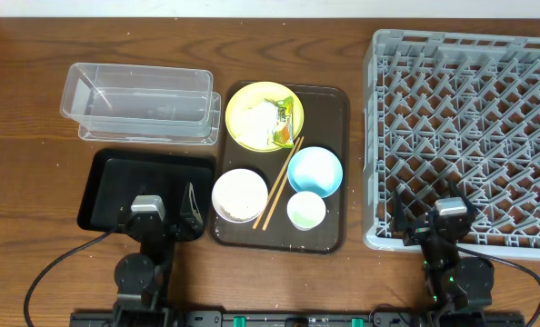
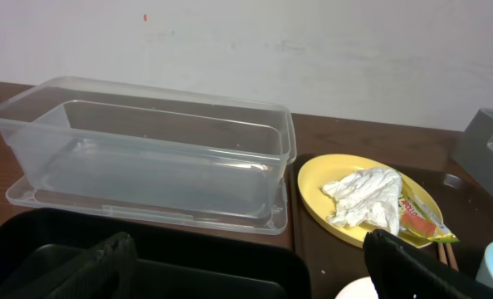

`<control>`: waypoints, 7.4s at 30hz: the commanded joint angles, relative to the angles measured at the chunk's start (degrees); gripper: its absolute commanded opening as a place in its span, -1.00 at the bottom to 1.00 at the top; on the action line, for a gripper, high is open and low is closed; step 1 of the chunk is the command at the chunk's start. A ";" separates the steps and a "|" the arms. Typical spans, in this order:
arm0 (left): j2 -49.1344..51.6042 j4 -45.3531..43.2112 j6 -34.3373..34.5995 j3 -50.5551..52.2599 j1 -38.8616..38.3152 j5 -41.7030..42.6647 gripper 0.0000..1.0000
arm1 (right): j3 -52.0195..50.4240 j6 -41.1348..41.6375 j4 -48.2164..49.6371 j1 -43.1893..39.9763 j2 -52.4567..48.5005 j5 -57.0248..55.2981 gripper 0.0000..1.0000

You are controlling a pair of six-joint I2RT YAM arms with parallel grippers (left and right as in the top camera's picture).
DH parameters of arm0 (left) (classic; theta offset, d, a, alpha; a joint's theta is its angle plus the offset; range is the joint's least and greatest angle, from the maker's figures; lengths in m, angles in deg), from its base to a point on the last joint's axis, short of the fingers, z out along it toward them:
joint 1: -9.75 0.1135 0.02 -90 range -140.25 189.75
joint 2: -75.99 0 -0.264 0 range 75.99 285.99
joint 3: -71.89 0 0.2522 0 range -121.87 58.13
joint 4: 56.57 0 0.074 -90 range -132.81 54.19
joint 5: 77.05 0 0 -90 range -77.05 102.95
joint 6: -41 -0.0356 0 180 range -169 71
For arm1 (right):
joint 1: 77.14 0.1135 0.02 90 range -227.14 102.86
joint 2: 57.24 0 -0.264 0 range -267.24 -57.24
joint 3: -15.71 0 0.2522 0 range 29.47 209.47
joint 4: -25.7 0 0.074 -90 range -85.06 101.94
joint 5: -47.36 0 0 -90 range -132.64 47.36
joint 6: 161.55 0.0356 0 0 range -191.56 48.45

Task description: Sort waste into correct bins and load items into the dishwasher rack

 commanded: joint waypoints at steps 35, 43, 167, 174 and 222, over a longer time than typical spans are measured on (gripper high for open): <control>-0.33 2.45 -0.50 0.90 -0.22 -0.31 0.81 | -0.07 -0.39 -0.15 0.33 0.35 0.42 0.99; -0.33 2.45 -0.50 0.90 -0.22 -0.31 0.81 | -0.07 -0.48 -0.11 0.33 0.35 0.44 0.98; 84.72 6.97 4.04 -61.09 0.00 1.36 -0.88 | 52.96 8.11 -40.57 0.33 -58.64 1.95 0.98; 85.05 8.39 4.04 -60.98 3.80 1.64 -0.21 | 52.94 8.11 -40.54 0.33 -58.64 1.95 0.99; 110.60 -0.61 4.07 -60.72 -17.38 15.56 -0.88 | 52.94 8.11 -41.35 0.33 -58.64 1.95 0.99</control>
